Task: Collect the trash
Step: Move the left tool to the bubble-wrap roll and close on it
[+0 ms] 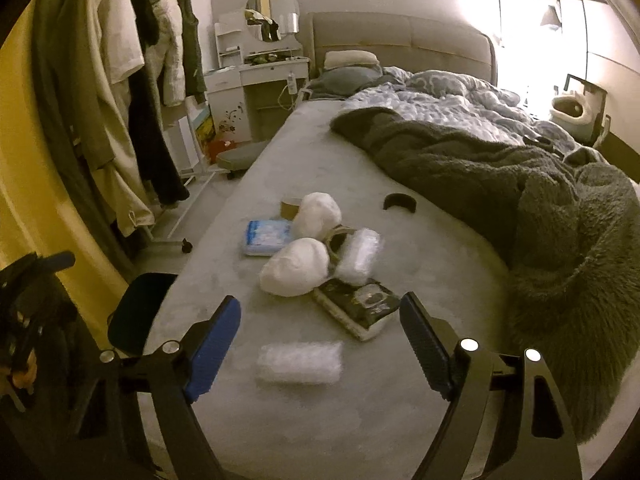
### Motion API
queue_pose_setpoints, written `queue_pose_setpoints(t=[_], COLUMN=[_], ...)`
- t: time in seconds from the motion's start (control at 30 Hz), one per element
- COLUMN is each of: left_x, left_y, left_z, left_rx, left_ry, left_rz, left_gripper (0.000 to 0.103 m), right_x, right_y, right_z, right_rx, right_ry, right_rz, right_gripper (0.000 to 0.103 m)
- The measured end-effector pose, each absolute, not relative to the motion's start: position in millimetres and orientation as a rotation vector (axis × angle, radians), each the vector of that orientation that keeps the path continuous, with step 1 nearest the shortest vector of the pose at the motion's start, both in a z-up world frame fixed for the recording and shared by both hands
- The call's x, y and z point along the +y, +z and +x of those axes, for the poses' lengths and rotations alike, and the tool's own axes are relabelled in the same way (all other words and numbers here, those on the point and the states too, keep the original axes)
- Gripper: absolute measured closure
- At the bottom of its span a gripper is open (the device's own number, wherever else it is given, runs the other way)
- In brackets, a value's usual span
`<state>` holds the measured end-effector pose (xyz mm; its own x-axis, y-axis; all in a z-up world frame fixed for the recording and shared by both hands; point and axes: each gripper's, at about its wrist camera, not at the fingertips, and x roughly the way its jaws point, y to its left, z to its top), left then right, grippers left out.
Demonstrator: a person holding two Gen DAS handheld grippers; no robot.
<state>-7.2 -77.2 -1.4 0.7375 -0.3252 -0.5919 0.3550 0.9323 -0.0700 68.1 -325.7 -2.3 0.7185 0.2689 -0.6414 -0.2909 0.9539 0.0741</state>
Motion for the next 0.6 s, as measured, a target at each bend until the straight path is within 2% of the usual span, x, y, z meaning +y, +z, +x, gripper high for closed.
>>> queue_pose_setpoints(t=[0.23, 0.37, 0.5, 0.6], left_x=[-117, -138, -153, -164], left_y=[-16, -20, -25, -27], left_z=[4, 9, 23, 29], left_rx=[0.673, 0.676, 0.705, 0.707], left_ry=[-0.515, -0.609, -0.71, -0.764], left_rz=[0.094, 0.135, 0.156, 0.166], left_gripper=[0.015, 0.018, 0.023, 0.023], right_x=[-346, -354, -356, -360], right_y=[-9, -14, -20, -25], right_z=[97, 116, 132, 140], right_rx=[0.716, 0.736, 0.755, 0.766], right_ry=[0.34, 0.369, 0.39, 0.391], right_rz=[0.002, 0.02, 0.039, 0.064], right_gripper=[0.02, 0.028, 0.029, 0.034])
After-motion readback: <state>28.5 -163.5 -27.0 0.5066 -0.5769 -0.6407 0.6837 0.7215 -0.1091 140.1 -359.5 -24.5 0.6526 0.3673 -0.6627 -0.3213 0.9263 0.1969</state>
